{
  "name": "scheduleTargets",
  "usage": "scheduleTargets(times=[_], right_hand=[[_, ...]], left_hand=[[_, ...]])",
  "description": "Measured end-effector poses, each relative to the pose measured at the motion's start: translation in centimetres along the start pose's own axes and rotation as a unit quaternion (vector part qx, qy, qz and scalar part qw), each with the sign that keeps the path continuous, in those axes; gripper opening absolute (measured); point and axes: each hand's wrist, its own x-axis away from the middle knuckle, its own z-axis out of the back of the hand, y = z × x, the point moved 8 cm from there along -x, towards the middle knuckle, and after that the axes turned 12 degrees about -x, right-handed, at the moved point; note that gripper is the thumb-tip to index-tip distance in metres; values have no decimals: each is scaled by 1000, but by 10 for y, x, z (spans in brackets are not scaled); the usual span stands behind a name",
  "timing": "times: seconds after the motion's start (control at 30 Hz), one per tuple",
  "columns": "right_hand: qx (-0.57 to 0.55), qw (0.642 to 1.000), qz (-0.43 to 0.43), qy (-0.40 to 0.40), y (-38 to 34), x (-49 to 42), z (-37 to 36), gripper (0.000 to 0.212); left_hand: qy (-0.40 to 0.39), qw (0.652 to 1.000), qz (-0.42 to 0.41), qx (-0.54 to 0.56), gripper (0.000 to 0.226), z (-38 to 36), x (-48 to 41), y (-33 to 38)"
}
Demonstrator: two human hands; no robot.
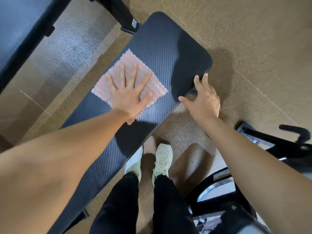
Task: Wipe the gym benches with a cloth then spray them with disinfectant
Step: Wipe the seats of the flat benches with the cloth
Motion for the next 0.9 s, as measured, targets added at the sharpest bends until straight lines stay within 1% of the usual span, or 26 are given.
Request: scheduleTargets(times=[0.07, 0.17, 0.33, 0.4, 0.47, 0.5, 0.57, 0.67, 0.73, 0.77, 0.83, 0.87, 0.9], right_hand=[[10, 1000, -5, -7, 0, -1, 0, 89], [42, 999, -9, -15, 0, -2, 1, 88], [75, 997, -9, -16, 2, -6, 0, 89], [73, 997, -15, -22, 2, -7, 1, 89], [63, 997, -21, -34, 1, -8, 1, 89], [52, 998, -21, -40, 2, -7, 3, 87], [14, 998, -12, -56, 5, -7, 9, 78], [-57, 996, 3, -61, 13, -9, 28, 56], [-86, 996, 7, -25, 16, -18, 45, 40], [-92, 996, 3, 0, 16, -24, 53, 37], [-118, 992, -12, 39, 15, -37, 66, 42], [-139, 989, -20, 41, 14, -43, 67, 48], [-157, 987, -26, 32, 12, -49, 66, 54]], left_hand=[[1, 1000, 26, 12, 66, 7, -24, -12], [2, 999, 39, 11, 65, 17, -52, -21], [1, 997, 71, 25, 66, 26, -65, -8], [-4, 999, 36, 25, 67, 25, -56, 13], [-6, 999, -46, 18, 67, 21, -35, 47], [-4, 996, -85, 24, 67, 18, -20, 64], [-5, 991, -131, 30, 66, 16, 5, 92], [-20, 988, -151, 19, 67, 14, 24, 109], [-27, 986, -164, 22, 67, 17, 21, 103], [-30, 984, -176, 23, 65, 20, 17, 100], [-38, 979, -200, 12, 62, 25, 5, 92], [-49, 980, -193, 11, 60, 28, -6, 85], [-62, 984, -168, 20, 57, 31, -20, 76]])
